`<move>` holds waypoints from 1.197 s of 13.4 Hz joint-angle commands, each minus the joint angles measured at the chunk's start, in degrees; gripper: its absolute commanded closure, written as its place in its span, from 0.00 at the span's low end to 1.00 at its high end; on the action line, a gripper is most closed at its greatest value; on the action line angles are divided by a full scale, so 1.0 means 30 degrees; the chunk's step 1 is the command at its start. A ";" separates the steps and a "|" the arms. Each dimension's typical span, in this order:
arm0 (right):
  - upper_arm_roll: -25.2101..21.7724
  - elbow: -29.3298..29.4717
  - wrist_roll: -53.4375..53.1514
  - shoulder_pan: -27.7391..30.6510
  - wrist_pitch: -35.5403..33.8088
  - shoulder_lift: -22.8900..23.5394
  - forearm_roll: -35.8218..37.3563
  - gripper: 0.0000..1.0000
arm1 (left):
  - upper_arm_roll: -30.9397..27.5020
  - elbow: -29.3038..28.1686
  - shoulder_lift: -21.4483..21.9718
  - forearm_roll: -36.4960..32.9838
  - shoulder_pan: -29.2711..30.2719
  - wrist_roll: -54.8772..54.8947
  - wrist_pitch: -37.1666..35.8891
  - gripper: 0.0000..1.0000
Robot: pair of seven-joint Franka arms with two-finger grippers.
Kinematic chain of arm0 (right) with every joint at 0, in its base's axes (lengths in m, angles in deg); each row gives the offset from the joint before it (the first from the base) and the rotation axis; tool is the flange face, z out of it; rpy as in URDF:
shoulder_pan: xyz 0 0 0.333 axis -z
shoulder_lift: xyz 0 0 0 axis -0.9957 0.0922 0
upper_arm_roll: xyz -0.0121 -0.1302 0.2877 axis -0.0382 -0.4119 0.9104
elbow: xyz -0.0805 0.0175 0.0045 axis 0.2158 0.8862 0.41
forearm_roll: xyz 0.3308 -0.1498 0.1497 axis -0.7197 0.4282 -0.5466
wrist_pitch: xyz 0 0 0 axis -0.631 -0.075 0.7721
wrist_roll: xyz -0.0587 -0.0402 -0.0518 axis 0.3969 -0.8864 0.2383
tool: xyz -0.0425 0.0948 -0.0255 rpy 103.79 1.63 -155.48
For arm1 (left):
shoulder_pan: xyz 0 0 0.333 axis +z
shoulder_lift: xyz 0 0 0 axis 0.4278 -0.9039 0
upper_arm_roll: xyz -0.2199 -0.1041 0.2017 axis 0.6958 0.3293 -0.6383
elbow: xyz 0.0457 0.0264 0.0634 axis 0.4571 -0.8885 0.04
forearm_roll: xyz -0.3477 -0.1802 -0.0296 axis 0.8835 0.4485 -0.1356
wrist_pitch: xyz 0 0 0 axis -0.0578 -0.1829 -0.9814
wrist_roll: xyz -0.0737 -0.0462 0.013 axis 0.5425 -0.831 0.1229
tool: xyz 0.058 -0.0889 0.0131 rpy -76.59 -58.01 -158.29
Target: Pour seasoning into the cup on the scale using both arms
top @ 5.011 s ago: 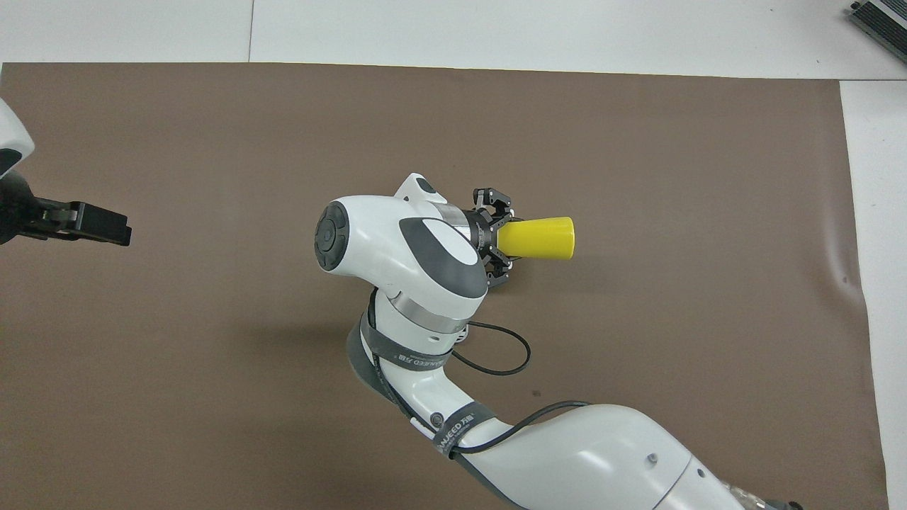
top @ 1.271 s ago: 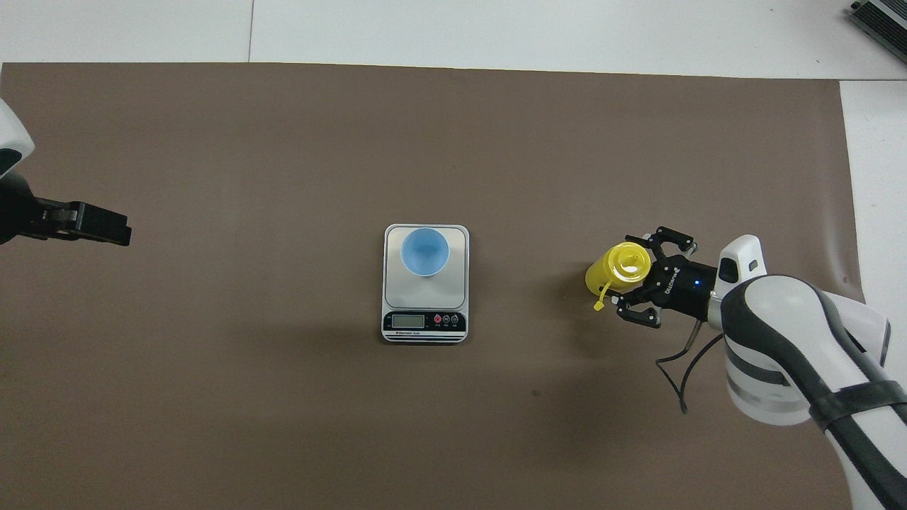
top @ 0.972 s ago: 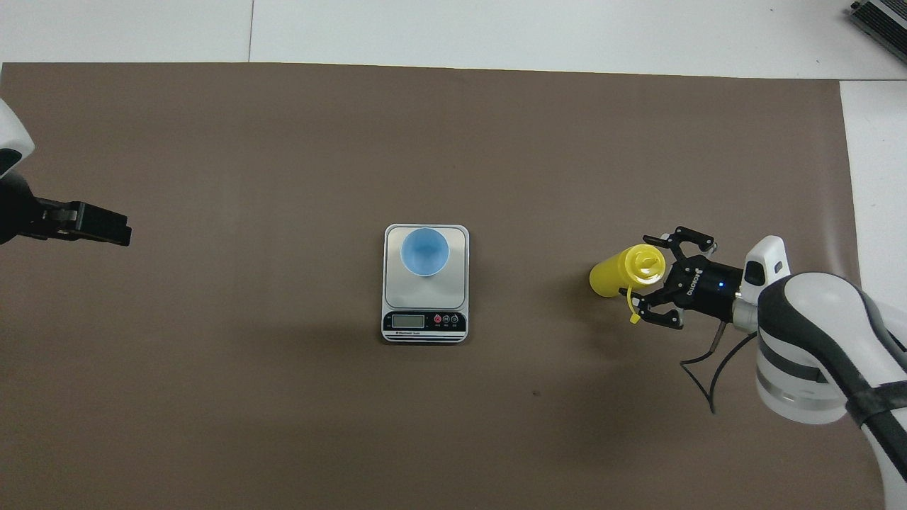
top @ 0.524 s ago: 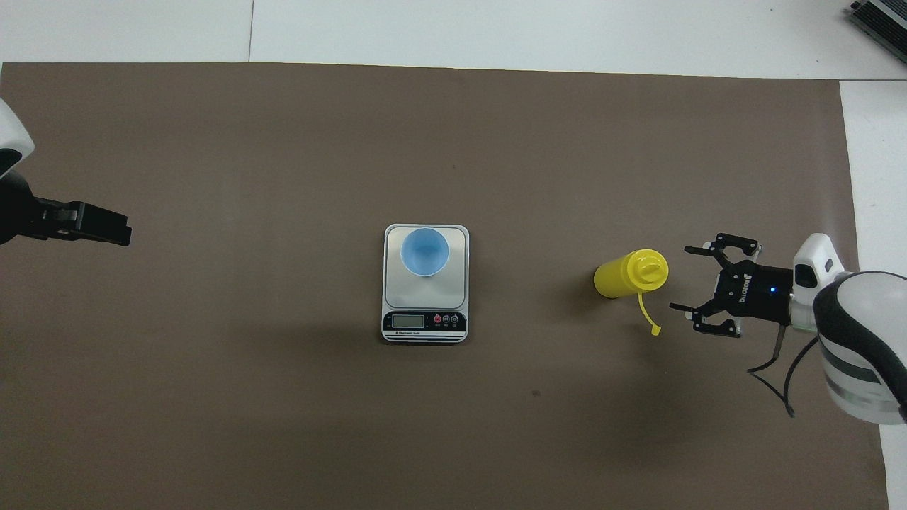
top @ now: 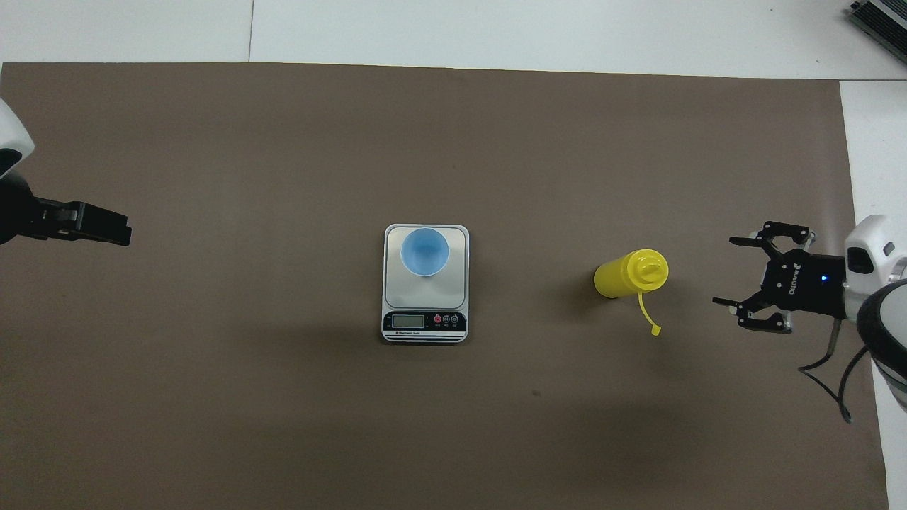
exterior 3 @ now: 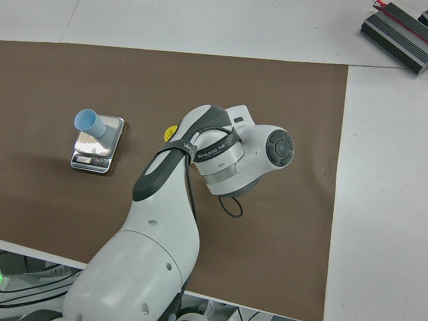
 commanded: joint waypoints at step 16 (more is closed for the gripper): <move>0.0421 0.9038 -3.4820 -0.9067 -0.9074 0.0152 1.3351 0.00 | 0.0028 -0.0409 0.0429 0.0227 0.0180 0.0147 0.0004 0.00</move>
